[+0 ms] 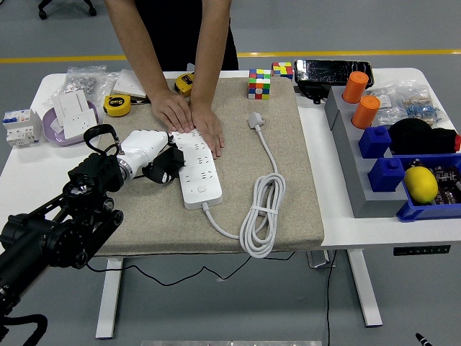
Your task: Pick up the plug,place it near the board,insert it into the board,press the button
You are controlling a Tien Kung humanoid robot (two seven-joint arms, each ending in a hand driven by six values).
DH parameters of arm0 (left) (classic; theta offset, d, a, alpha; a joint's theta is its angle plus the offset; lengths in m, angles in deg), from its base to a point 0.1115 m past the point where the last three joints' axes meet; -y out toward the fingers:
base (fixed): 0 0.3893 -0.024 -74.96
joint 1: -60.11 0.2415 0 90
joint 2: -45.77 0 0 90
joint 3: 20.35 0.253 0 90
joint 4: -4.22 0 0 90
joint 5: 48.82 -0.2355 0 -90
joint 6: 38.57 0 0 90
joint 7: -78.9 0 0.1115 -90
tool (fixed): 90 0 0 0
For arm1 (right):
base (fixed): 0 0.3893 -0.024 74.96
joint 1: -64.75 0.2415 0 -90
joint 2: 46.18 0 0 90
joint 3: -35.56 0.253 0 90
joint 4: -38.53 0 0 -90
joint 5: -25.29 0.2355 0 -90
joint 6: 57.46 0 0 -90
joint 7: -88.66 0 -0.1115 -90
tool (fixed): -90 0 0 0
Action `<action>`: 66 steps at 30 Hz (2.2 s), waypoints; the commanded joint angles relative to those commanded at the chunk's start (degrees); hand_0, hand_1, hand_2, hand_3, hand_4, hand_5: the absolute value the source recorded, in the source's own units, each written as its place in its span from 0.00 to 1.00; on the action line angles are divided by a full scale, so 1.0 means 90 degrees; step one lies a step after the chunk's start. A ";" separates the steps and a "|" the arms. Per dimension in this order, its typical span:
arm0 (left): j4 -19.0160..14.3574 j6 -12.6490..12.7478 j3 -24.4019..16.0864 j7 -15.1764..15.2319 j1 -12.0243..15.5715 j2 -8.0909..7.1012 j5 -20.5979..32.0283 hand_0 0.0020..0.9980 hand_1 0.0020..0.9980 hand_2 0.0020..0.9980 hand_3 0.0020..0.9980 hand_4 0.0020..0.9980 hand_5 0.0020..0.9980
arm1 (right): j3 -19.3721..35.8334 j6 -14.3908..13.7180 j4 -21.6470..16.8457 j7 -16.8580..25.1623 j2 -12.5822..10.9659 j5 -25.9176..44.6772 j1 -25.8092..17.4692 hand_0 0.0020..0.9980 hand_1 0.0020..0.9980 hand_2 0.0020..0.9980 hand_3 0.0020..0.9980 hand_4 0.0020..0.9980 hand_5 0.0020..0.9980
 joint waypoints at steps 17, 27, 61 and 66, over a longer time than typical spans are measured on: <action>-0.0321 -0.0453 -0.0057 -0.0120 0.0007 -0.0127 0.0000 0.83 0.86 0.78 0.76 0.97 0.07 | -0.0007 -0.0003 0.0000 0.0000 0.0002 0.0038 0.0006 0.83 0.77 0.76 0.79 1.00 0.97; -0.0564 -0.0888 -0.0158 -0.0285 0.0065 -0.0205 0.0028 0.86 0.92 0.84 0.82 1.00 0.15 | -0.0007 -0.0001 0.0000 0.0000 0.0006 0.0034 -0.0004 0.83 0.77 0.76 0.78 1.00 0.97; -0.3465 0.1661 -0.1414 0.0232 0.3260 0.0423 0.5519 1.00 1.00 0.98 0.95 1.00 1.00 | 0.0046 0.0000 0.0000 0.0002 0.0052 0.0006 -0.0064 0.83 0.77 0.76 0.78 1.00 0.97; -0.3319 0.1587 -0.1297 0.0134 0.3311 0.0426 0.5223 1.00 1.00 0.98 0.95 1.00 1.00 | 0.0048 -0.0002 0.0000 0.0005 0.0057 0.0023 -0.0064 0.83 0.77 0.76 0.78 1.00 0.97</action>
